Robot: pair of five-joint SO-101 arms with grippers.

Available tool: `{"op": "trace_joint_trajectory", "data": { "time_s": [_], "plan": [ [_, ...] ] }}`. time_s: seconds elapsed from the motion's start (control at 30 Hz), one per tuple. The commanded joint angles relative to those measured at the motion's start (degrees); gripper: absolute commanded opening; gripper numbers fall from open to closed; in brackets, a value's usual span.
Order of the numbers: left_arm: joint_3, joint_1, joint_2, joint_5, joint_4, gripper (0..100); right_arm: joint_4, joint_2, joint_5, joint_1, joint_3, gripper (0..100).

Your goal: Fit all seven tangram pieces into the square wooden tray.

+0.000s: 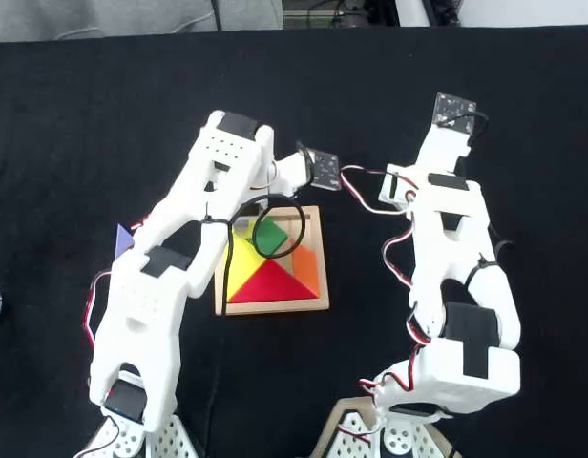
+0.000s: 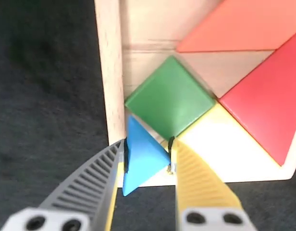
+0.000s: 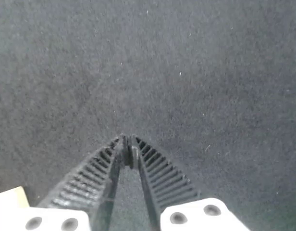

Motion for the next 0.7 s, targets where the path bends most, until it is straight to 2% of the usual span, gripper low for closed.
{"op": "trace_joint_trajectory", "data": {
  "time_s": [0.0, 0.17, 0.3, 0.67],
  "plan": [
    [-0.5, -0.7, -0.6, 1.1, -0.5, 8, -1.2, -3.7, -0.4, 0.9, -0.2, 1.1],
    [-0.5, -1.5, -0.6, 1.1, -0.5, 10, -1.2, -3.6, -0.4, 0.9, -0.2, 1.1],
    [-0.7, -2.9, -0.5, 1.2, -0.6, 22, -1.2, -3.6, -0.3, 0.8, -0.2, 1.1],
    [-0.7, -1.8, -0.6, 1.9, -3.3, 21, -1.2, -3.6, -0.3, 0.8, -0.2, 1.1]
  ]
}}
